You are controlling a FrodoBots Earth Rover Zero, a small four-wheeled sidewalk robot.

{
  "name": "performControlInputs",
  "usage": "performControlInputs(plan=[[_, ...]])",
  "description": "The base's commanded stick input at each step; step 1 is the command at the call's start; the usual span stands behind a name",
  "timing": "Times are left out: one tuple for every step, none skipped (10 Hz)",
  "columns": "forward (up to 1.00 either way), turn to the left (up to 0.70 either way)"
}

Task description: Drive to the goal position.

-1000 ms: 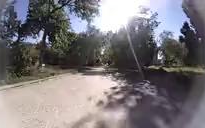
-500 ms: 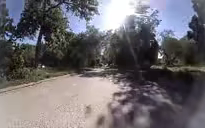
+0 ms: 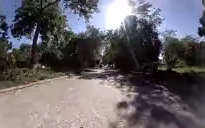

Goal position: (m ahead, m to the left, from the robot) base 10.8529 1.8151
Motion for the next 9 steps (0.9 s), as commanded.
performControlInputs(plan=[[1.00,0.05],[1.00,0.05],[1.00,0.05],[1.00,0.05],[1.00,0.05],[1.00,0.05],[1.00,0.05],[1.00,0.05],[1.00,0.05]])
